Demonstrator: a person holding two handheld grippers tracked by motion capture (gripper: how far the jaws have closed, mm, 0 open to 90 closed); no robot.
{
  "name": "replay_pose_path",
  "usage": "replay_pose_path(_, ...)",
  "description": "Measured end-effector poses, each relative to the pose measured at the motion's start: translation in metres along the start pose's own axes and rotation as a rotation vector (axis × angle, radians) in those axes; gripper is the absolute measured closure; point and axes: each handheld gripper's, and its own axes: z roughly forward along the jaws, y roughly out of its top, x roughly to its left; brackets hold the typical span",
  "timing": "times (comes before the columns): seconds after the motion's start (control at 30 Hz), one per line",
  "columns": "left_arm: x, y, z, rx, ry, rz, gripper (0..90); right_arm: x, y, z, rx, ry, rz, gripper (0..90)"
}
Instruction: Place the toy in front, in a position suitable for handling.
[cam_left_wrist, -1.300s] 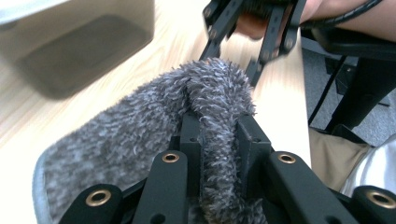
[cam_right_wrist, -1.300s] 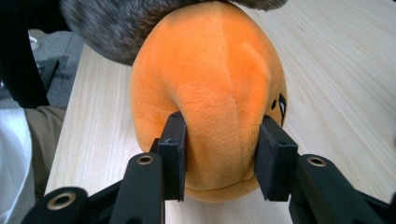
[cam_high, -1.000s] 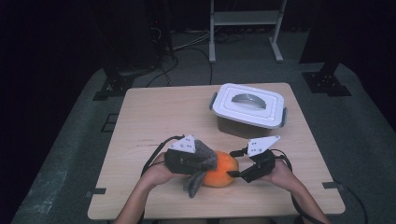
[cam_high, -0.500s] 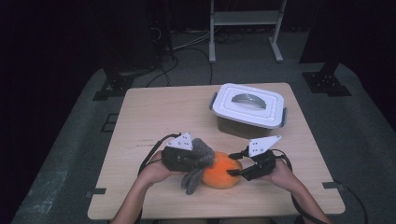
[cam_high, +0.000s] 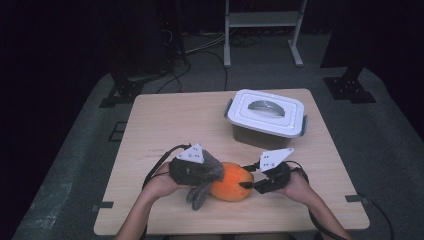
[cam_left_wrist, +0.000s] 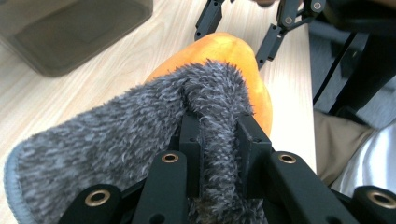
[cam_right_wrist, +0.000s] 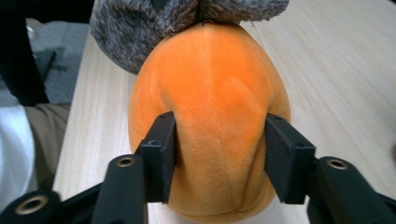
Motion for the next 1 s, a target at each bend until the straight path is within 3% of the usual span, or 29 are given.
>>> replay_pose_path(0.27, -0.011, 0.036, 0.014, -0.002, -0.054, 0.083, 75.1, 0.006, 0.009, 0.006, 0.003, -0.024, -0.055, 51.3)
replay_pose_path(0.37, -0.009, 0.038, 0.021, 0.006, -0.064, 0.079, 75.1, 0.007, 0.007, 0.006, 0.009, -0.025, -0.065, 53.2)
replay_pose_path(0.6, 0.009, 0.015, 0.009, -0.052, -0.035, -0.013, 74.5, -0.001, -0.004, 0.002, -0.008, -0.004, -0.014, 56.0)
replay_pose_path(0.73, 0.016, -0.001, -0.004, -0.047, -0.010, -0.042, 74.7, -0.006, -0.007, 0.001, -0.011, 0.000, 0.001, 56.6)
replay_pose_path(0.83, 0.017, -0.012, -0.007, -0.051, -0.015, -0.065, 75.0, -0.010, -0.012, -0.002, -0.018, 0.000, 0.034, 56.2)
replay_pose_path(1.0, 0.014, -0.016, 0.002, -0.075, -0.049, -0.073, 75.1, -0.011, -0.009, -0.006, -0.025, 0.003, 0.077, 34.8)
